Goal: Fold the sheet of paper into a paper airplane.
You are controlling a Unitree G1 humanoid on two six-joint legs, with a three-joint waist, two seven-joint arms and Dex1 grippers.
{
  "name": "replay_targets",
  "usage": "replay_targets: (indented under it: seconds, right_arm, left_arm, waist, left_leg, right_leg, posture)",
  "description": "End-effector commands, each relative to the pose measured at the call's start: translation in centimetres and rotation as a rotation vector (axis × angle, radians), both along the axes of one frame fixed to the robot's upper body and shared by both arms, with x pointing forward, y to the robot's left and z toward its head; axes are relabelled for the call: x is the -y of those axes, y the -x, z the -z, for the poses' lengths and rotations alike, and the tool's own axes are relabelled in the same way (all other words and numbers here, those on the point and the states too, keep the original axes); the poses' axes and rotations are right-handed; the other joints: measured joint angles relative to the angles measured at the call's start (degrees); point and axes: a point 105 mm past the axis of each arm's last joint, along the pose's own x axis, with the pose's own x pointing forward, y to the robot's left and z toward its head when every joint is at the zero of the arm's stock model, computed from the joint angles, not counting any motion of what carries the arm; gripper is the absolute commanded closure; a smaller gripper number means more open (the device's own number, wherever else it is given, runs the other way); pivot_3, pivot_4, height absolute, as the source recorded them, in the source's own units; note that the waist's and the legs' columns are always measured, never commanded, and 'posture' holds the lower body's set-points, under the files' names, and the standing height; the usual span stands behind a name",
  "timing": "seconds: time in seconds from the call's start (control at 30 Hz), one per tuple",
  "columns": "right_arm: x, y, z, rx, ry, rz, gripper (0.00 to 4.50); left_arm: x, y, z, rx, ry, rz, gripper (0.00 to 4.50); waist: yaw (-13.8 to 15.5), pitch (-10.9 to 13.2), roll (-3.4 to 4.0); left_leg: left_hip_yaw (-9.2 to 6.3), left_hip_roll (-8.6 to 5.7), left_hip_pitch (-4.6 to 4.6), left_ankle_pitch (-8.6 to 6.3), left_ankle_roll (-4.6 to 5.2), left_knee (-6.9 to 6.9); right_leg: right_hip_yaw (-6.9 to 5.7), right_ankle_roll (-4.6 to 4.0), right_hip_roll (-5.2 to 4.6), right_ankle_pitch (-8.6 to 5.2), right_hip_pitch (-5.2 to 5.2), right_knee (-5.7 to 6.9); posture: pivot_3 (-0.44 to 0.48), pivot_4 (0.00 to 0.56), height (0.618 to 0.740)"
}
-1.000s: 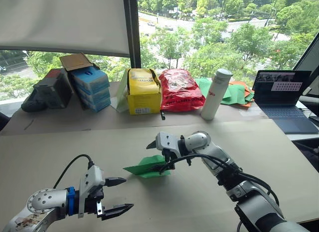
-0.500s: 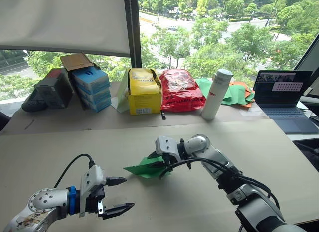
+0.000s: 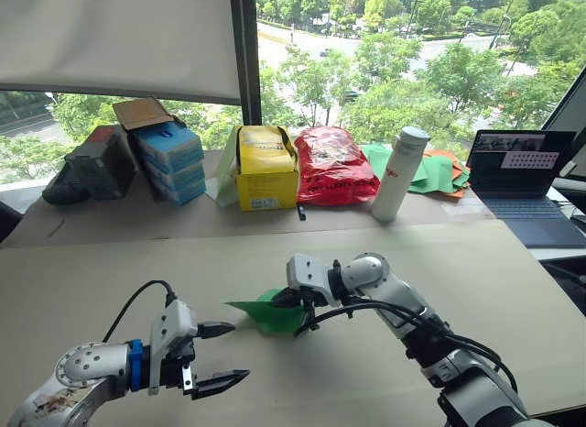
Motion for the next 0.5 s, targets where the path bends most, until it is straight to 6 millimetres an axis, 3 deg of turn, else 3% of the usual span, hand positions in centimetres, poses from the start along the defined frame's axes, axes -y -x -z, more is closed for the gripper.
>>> replay_targets:
  seconds: [0.03,0.13,0.27,0.4,0.5]
  right_arm:
    - [3.6,-2.0,-4.1,0.059,-0.14,0.247,4.46]
    - [7.9,-3.4,-4.8,0.106,-0.149,0.497,4.46]
    - [11.5,-3.7,-4.7,0.116,-0.136,0.717,4.46]
    - [18.1,-4.5,-2.7,0.065,-0.104,1.199,4.46]
    - [19.7,-4.4,-1.8,0.024,-0.121,1.351,4.46]
  left_arm:
    - [1.6,-0.4,-1.8,0.071,0.046,0.038,0.0]
    - [2.5,-0.9,-2.7,0.113,0.075,0.044,0.0]
    - [3.3,-1.5,-3.3,0.152,0.1,0.036,0.0]
    - [4.6,-2.6,-4.1,0.215,0.121,0.039,0.0]
    - [5.1,-3.1,-4.6,0.24,0.14,0.042,0.0]
  waist:
    - [0.3,0.0,0.0]
    - [0.8,0.0,-0.01]
    - [0.6,0.0,0.0]
    - [0.3,0.0,0.0]
    - [0.3,0.0,0.01]
  left_leg:
    - [-0.01,0.0,-0.01,-0.01,0.01,0.0]
    - [-0.03,-0.03,-0.06,-0.01,0.01,0.02]
    - [0.01,-0.04,-0.1,-0.02,0.04,-0.02]
    - [0.04,-0.01,-0.1,0.03,-0.02,0.0]
    - [0.06,-0.03,-0.08,0.04,0.05,0.04]
  right_leg:
    - [-0.02,0.0,-0.02,0.0,0.0,-0.01]
    - [-0.11,0.01,-0.11,0.01,0.03,-0.04]
    - [-0.1,0.02,-0.07,0.01,0.0,-0.1]
    - [-0.05,0.0,0.04,0.0,0.0,-0.02]
    - [-0.05,0.01,0.13,0.01,0.07,-0.02]
  posture:
    - [0.0,0.15,0.74]
    - [0.0,0.15,0.74]
    - [0.0,0.15,0.74]
    - [0.0,0.15,0.74]
    - [0.0,0.15,0.74]
